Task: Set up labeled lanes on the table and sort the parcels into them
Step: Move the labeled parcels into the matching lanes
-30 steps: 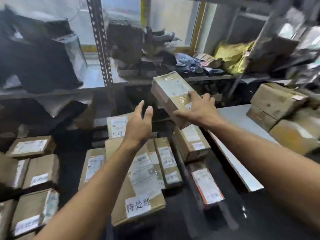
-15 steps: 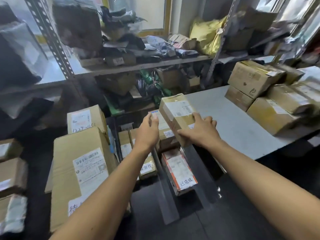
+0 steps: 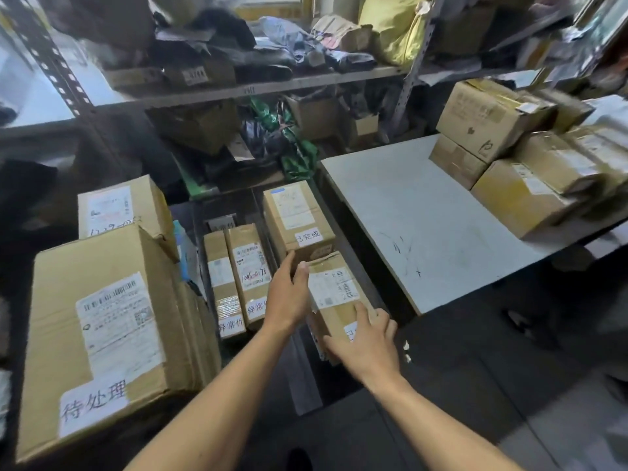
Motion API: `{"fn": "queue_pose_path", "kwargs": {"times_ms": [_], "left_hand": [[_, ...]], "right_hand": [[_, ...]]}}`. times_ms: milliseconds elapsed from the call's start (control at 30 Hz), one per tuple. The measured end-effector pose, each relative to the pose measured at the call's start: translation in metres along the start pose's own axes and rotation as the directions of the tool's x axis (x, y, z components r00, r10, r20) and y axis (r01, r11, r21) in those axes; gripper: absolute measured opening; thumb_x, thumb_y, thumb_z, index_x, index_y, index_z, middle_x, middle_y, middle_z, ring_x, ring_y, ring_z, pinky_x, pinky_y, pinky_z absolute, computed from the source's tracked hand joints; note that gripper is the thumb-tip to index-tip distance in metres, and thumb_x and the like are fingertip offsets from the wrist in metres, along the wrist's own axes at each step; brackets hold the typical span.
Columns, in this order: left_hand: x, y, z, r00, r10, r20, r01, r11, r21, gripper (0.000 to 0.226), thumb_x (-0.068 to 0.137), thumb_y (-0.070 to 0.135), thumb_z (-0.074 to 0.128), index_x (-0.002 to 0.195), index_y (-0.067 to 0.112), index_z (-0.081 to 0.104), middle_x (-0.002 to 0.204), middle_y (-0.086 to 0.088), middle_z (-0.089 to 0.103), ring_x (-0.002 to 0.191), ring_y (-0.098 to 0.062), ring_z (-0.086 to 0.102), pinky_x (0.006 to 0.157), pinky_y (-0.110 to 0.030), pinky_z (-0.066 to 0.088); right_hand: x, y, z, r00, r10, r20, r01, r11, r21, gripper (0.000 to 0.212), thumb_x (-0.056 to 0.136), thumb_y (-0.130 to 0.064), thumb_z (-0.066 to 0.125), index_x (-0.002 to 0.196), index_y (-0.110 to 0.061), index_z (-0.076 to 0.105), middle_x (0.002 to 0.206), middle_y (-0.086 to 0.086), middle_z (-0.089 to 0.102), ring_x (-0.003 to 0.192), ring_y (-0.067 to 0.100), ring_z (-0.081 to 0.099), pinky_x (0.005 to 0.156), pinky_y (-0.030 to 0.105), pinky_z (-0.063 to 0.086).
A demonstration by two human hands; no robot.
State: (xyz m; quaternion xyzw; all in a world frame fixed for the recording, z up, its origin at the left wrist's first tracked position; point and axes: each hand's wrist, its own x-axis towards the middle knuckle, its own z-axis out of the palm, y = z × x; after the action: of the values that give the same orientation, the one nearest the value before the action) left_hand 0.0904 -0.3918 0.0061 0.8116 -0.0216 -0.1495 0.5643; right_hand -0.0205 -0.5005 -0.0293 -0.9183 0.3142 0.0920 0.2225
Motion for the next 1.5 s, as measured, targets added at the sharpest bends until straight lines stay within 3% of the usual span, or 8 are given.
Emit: {"fn": "queue_pose_path", "kwargs": {"times_ms": [200,367,433,567,833,1000,1233,1500], "left_hand": [[0.000,-0.014,0.002,0.996,-0.090,-0.021,0.090,0.996,-0.009,0.051,0.101,0.037,0.040,0.149,0.019,0.036,0.150,0.001,0.042,0.138,-0.014,0.038,0.110,-0.028,0.030],[-0.008,-0.012,0.000,0.997,-0.077,-0.025,0.076,0.997,-0.004,0.039,0.104,0.026,0.038,0.142,0.019,0.043,0.118,0.017,0.043,0.115,0.003,0.038,0.081,-0.003,0.030],[-0.007,-0.014,-0.001,0.997,-0.079,-0.024,0.080,0.997,0.009,0.040,0.104,0.025,0.038,0.143,0.017,0.042,0.124,0.014,0.047,0.116,0.002,0.038,0.075,0.006,0.026],[-0.002,-0.018,-0.007,0.996,-0.085,-0.035,0.087,0.995,0.045,0.047,0.104,0.034,0.037,0.148,0.018,0.035,0.153,0.001,0.039,0.140,-0.014,0.034,0.103,-0.020,0.025],[0.002,0.011,-0.039,0.995,-0.007,-0.100,0.006,1.000,-0.014,0.048,0.103,0.037,0.036,0.149,0.022,0.034,0.153,0.002,0.038,0.139,-0.014,0.035,0.101,-0.021,0.025],[0.000,0.066,-0.079,0.974,0.095,-0.208,-0.126,0.981,-0.145,0.048,0.104,0.032,0.036,0.150,0.017,0.032,0.154,0.001,0.036,0.138,-0.010,0.034,0.100,-0.018,0.025],[-0.013,0.116,-0.199,0.874,0.243,-0.420,-0.313,0.944,-0.104,0.046,0.102,0.036,0.039,0.147,0.022,0.038,0.144,-0.001,0.047,0.129,-0.011,0.043,0.100,-0.022,0.032],[-0.051,0.057,-0.381,0.773,0.174,-0.610,-0.247,0.968,-0.036,0.048,0.101,0.038,0.041,0.147,0.023,0.039,0.143,-0.004,0.049,0.129,-0.012,0.046,0.103,-0.021,0.031]], "right_hand": [[0.019,0.000,0.024,0.999,0.044,0.011,-0.044,0.999,-0.030,0.091,0.073,-0.069,0.063,0.143,-0.028,0.021,0.135,0.011,0.024,0.122,0.032,0.027,0.095,0.041,0.045],[0.025,-0.004,0.039,0.999,0.044,-0.004,-0.044,0.998,-0.048,0.101,0.071,-0.075,0.062,0.145,-0.026,0.014,0.142,0.014,0.019,0.127,0.033,0.026,0.099,0.045,0.043],[0.024,-0.005,0.042,0.999,0.044,0.003,-0.044,0.997,-0.061,0.105,0.070,-0.079,0.060,0.146,-0.026,0.011,0.146,0.015,0.016,0.130,0.034,0.025,0.102,0.049,0.039],[0.022,-0.005,0.034,1.000,0.019,0.001,-0.019,0.997,-0.080,0.110,0.069,-0.084,0.054,0.149,-0.025,0.007,0.154,0.016,0.009,0.140,0.037,0.016,0.109,0.055,0.029],[0.037,-0.048,-0.036,0.971,-0.182,-0.156,0.183,0.983,-0.010,0.101,0.077,-0.079,0.050,0.151,-0.023,0.011,0.160,0.013,0.013,0.147,0.033,0.012,0.118,0.053,0.021],[0.037,-0.125,-0.090,0.864,-0.396,-0.310,0.417,0.909,-0.001,0.093,0.079,-0.073,0.053,0.148,-0.018,0.025,0.152,0.010,0.030,0.138,0.032,0.030,0.110,0.048,0.034],[0.002,-0.258,-0.129,0.653,-0.645,-0.397,0.689,0.723,-0.041,0.085,0.082,-0.066,0.059,0.148,-0.020,0.031,0.147,0.008,0.040,0.132,0.029,0.038,0.105,0.046,0.039],[-0.068,-0.417,-0.099,0.473,-0.829,-0.300,0.866,0.499,-0.014,0.080,0.084,-0.061,0.062,0.148,-0.023,0.031,0.147,0.007,0.040,0.131,0.030,0.040,0.102,0.049,0.041]]}}
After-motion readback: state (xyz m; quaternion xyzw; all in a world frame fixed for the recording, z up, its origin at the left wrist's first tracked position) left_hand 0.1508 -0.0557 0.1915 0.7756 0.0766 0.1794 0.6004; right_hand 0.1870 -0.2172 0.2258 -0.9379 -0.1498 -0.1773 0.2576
